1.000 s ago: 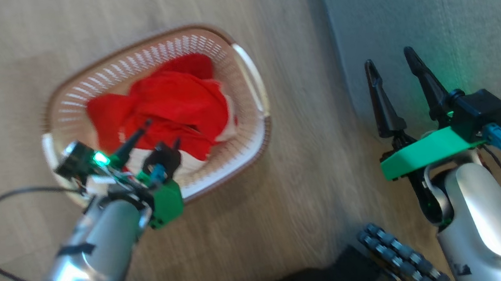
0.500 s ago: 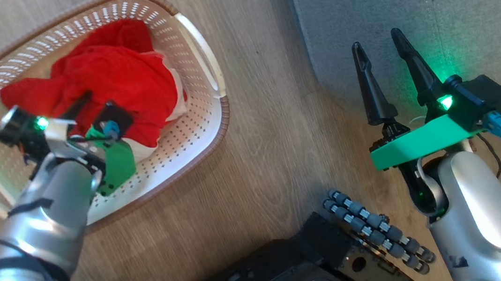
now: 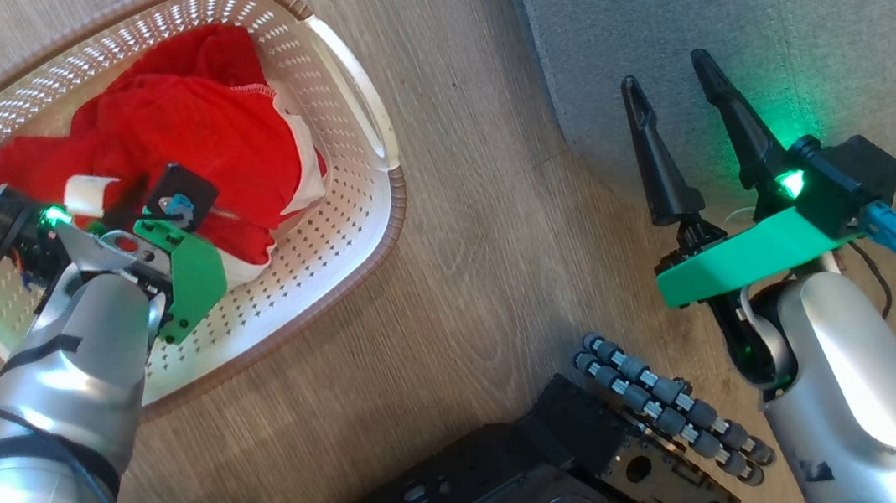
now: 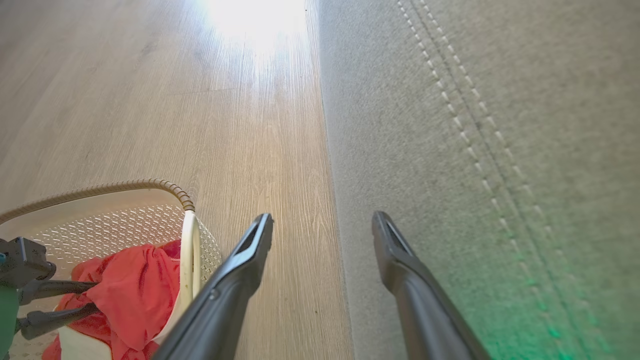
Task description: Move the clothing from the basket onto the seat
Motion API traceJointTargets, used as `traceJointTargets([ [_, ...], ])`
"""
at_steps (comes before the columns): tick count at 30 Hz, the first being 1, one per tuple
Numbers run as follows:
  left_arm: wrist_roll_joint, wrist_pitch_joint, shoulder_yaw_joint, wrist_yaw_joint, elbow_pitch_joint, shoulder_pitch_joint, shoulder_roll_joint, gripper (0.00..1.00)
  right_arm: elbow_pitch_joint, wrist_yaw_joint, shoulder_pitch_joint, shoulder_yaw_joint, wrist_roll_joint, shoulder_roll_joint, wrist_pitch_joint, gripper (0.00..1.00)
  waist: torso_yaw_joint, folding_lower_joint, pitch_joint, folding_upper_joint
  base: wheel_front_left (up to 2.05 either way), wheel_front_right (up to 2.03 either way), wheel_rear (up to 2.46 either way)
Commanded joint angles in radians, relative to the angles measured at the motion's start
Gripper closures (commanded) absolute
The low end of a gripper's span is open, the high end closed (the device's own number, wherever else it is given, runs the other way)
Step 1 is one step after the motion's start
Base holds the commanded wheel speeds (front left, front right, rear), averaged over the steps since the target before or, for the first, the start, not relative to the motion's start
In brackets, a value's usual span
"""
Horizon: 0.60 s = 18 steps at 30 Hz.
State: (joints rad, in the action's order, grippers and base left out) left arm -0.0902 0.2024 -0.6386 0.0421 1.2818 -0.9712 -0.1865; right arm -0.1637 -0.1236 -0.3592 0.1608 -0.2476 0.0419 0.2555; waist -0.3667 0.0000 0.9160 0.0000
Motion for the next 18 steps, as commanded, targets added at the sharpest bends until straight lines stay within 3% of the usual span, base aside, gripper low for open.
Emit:
traceJointTargets([
  [1, 0.021, 0.0, 0.026, -0.01, 0.002, 0.019, -0.008, 1.0, 0.017, -0.007, 0.029, 0.02, -0.004, 0.008, 0.006, 0.0, 0.002, 0.0, -0.002, 0.0, 0.0, 0.0, 0.0],
  [10, 0.068, 0.031, 0.05, -0.004, 0.005, 0.013, 0.004, 1.0, 0.005, -0.007, -0.008, 0.027, 0.004, 0.008, 0.006, 0.0, 0.017, 0.0, -0.02, 0.0, 0.0, 0.0, 0.0],
  [18, 0.106, 0.058, 0.06, 0.02, -0.036, 0.053, 0.05, 1.0, -0.021, -0.007, -0.014, 0.003, 0.055, 0.008, 0.006, 0.0, 0.087, 0.0, -0.133, 0.0, 0.0, 0.0, 0.0],
])
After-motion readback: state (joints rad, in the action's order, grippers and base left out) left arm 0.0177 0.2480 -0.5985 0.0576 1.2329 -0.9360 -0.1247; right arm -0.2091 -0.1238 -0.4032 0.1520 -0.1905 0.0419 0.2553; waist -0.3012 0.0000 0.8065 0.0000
